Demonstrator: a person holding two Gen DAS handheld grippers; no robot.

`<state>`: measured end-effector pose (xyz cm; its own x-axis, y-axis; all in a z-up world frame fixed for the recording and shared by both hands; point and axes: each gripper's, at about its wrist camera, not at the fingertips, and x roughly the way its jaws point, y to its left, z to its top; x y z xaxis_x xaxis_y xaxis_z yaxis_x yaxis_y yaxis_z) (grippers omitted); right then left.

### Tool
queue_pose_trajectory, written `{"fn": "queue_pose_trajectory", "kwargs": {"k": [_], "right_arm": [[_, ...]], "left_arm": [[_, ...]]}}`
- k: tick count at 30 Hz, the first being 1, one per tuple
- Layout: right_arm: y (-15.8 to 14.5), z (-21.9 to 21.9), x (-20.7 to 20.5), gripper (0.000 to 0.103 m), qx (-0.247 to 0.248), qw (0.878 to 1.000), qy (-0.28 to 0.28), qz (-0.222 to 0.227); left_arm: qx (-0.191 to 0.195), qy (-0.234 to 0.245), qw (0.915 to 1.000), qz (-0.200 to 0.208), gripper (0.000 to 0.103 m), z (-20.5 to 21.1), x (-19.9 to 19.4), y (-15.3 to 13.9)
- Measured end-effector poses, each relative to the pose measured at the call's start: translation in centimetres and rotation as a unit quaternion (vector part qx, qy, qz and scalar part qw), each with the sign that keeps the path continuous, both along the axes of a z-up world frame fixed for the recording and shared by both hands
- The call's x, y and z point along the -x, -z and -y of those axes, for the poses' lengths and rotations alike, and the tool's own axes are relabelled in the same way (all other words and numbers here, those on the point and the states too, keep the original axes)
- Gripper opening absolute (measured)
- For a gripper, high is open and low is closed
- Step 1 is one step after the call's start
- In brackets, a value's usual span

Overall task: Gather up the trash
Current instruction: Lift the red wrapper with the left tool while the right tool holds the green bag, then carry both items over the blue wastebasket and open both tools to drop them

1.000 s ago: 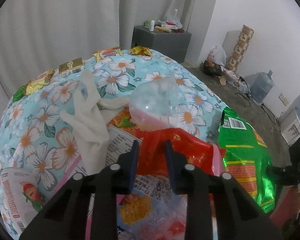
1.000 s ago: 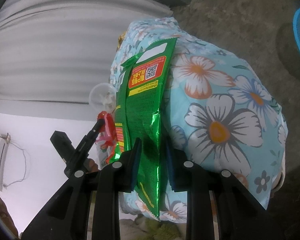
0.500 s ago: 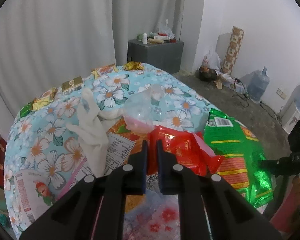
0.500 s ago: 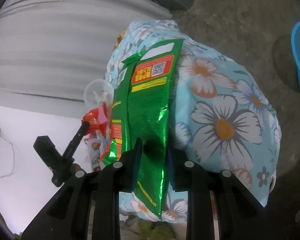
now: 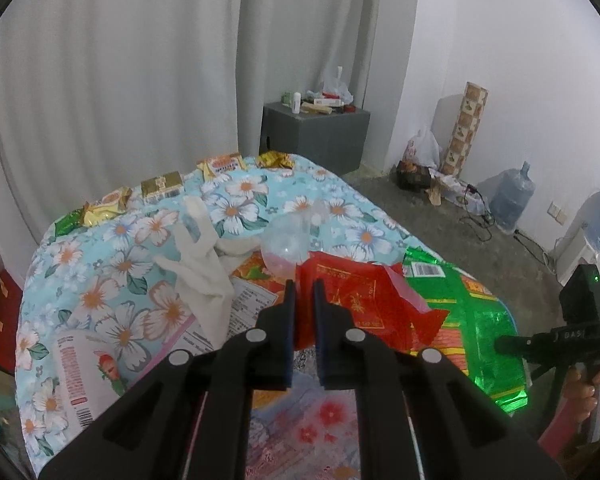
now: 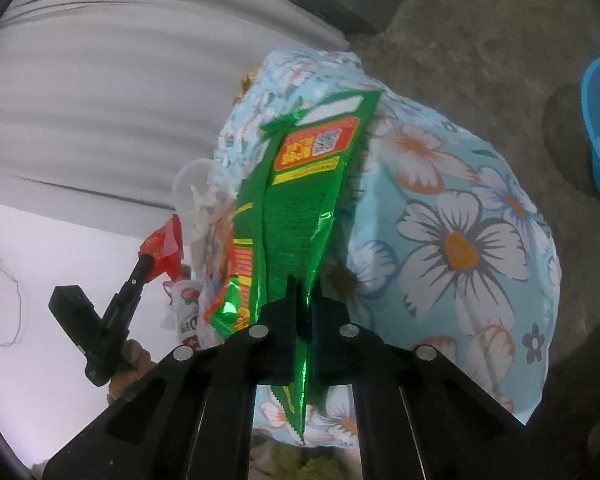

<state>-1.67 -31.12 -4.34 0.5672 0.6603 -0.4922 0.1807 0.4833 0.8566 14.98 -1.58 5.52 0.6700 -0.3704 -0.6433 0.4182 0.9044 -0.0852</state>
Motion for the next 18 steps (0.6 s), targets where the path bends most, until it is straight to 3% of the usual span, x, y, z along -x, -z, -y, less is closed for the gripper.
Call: {"fn": "queue_pose_trajectory", "kwargs": {"k": [10, 18], "right_arm": [[-2.4, 1.1, 0.8, 0.0, -0.014, 0.998, 0.012, 0.057], [-4.0, 4.3, 2.8, 0.0, -0.011, 0.994, 0.06, 0.092]], "left_arm": [[0.018, 0.022, 0.9991, 0.033, 0.008, 1.5, 1.2, -3.4], [0.028, 0.083, 0.9948, 0.053, 0.008, 6.7, 1.6, -5.7]]}}
